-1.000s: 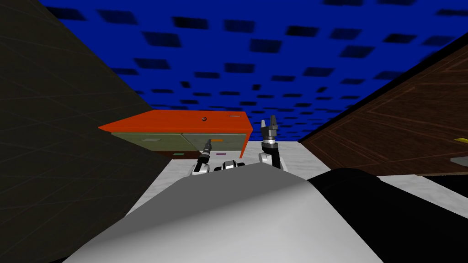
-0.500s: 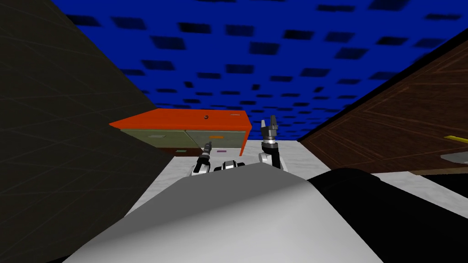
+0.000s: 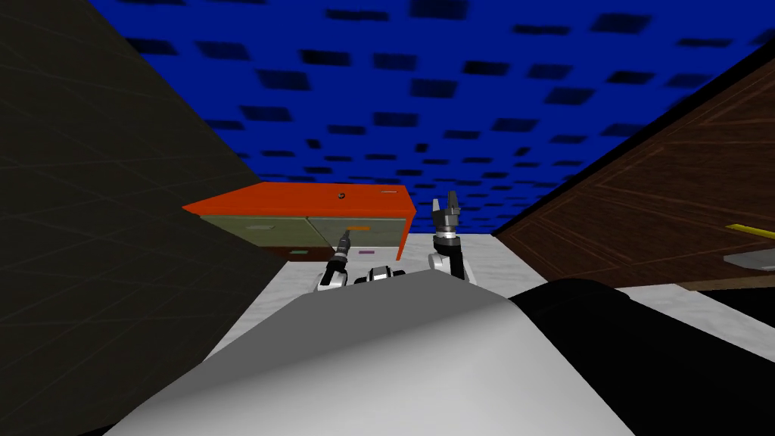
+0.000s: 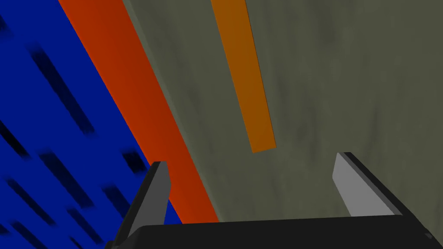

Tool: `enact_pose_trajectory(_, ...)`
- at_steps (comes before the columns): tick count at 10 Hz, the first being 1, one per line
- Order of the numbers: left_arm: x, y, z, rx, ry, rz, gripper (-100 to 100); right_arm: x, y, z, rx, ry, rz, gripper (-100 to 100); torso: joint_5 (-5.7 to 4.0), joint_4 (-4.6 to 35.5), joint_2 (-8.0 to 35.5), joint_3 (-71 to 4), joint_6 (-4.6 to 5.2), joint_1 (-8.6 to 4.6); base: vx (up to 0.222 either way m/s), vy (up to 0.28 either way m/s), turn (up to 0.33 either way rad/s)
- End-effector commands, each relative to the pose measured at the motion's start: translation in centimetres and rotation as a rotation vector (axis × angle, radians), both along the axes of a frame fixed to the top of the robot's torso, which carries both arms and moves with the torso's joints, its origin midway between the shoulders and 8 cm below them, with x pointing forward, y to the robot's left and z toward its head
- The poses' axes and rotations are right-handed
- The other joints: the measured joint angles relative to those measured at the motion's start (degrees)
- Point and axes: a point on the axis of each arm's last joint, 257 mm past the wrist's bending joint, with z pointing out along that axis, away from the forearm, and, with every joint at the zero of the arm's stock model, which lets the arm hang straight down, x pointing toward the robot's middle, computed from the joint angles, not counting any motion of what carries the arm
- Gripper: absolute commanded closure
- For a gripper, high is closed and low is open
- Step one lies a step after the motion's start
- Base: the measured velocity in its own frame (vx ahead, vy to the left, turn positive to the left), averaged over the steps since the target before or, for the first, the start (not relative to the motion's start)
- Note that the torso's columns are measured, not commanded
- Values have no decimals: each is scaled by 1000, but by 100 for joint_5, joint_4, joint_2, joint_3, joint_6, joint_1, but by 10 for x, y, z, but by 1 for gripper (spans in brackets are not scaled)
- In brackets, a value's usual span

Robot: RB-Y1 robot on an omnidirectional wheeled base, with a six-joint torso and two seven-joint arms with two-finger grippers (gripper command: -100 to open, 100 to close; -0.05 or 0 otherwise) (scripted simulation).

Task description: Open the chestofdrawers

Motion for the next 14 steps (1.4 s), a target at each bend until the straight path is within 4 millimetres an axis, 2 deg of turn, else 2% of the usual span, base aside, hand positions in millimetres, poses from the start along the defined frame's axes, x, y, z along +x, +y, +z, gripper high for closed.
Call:
enact_pose_trajectory(1, 6, 1, 0, 2, 2, 5, -100, 0, 0, 0, 0, 0, 0, 0, 2, 11, 37, 24, 0, 8, 198, -27, -23)
enact_pose_trajectory(2, 4, 1, 0, 1, 1, 4, -100, 0, 0, 0, 0, 0, 0, 0, 4, 16, 50, 34, 0, 15, 98, -11, -2)
enact_pose_trajectory(5, 22, 52, -1, 5, 7, 55, -100, 0, 0, 0, 0, 0, 0, 0, -1, 27, 88, 57, 1, -4, -39, -66, -160)
enact_pose_trajectory(6, 26, 62, -1, 5, 7, 66, -100, 0, 0, 0, 0, 0, 0, 0, -2, 21, 71, 46, 1, -7, -67, -78, -166)
enact_pose_trajectory(7, 33, 84, 1, 4, 5, 90, -100, 0, 0, 0, 0, 0, 0, 0, 1, 15, 48, 31, 1, 7, -63, -93, -195)
enact_pose_trajectory(9, 40, 106, 5, 2, 1, 115, -100, 0, 0, 0, 0, 0, 0, 0, 4, 10, 34, 22, 0, 12, -46, -77, -134)
enact_pose_trajectory(10, 38, 100, 5, 4, 2, 106, -100, 0, 0, 0, 0, 0, 0, 0, 4, 11, 35, 23, -1, 16, -16, -30, -14)
enact_pose_trajectory(11, 30, 73, 0, 5, 6, 78, 100, 0, 0, 0, 0, 0, 0, 0, 7, 11, 35, 23, -2, 24, 28, 58, 308)
enact_pose_trajectory(14, 19, 41, -2, 5, 7, 44, 100, 0, 0, 0, 0, 0, 0, 0, -6, 24, 52, 35, -3, 10, 61, 81, 110)
